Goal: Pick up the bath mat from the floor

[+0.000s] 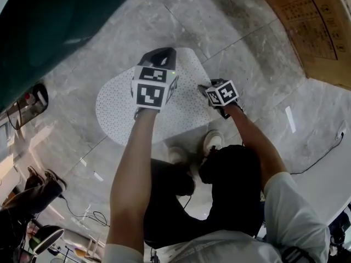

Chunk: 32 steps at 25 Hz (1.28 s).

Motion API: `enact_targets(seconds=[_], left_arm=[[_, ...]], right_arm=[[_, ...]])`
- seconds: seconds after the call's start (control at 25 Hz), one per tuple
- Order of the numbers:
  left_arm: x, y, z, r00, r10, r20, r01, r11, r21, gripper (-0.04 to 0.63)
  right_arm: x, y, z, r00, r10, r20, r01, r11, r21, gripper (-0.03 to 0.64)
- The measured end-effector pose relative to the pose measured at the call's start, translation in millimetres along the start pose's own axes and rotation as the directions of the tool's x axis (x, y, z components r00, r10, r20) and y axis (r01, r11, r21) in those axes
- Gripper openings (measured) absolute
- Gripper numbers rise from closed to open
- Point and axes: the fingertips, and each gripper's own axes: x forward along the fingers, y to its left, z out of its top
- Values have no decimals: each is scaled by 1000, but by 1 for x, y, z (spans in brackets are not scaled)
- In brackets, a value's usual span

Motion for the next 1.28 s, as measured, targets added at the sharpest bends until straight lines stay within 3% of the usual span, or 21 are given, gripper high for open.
enact_targets(seconds=[0.08, 0.24, 0.36, 0.44, 0.56, 0.72, 0.96, 1.08, 1.28], left_arm=[[-6, 8, -1, 1000, 21, 10, -20, 999, -37, 17], [-39, 25, -4, 992, 115, 60, -110, 991, -76, 17], [-80, 27, -17, 985, 164, 44, -155, 975, -159, 17], [-111, 21, -13, 985, 169, 29, -162, 973, -163, 17], [-160, 14, 9, 985, 170, 21, -165, 976, -141, 17], [-220, 11, 52, 984, 176, 31, -166, 966, -196, 17], [-296, 4, 114, 985, 163, 60, -146, 963, -225, 17], [-324, -2, 128, 987, 150, 47, -133, 956, -261, 17], [-367, -11, 161, 990, 130, 50, -114, 961, -251, 17]], right_arm=[[-1, 10, 3, 1000, -2, -8, 1, 1000, -16, 43], [-26, 33, 20, 1000, 23, -3, -23, 1000, 12, 38], [-60, 58, 47, 999, -14, 48, 13, 1000, 27, 40], [-86, 75, 70, 996, -34, 82, 31, 999, 34, 38], [-124, 108, 96, 995, -31, 92, 28, 999, 35, 38], [-179, 155, 126, 996, -23, 87, 21, 1000, 13, 38], [-272, 230, 179, 990, 2, 139, 10, 996, -86, 38], [-316, 253, 195, 986, -11, 167, 26, 995, -92, 38], [-396, 275, 229, 968, -46, 248, 68, 994, -80, 38]])
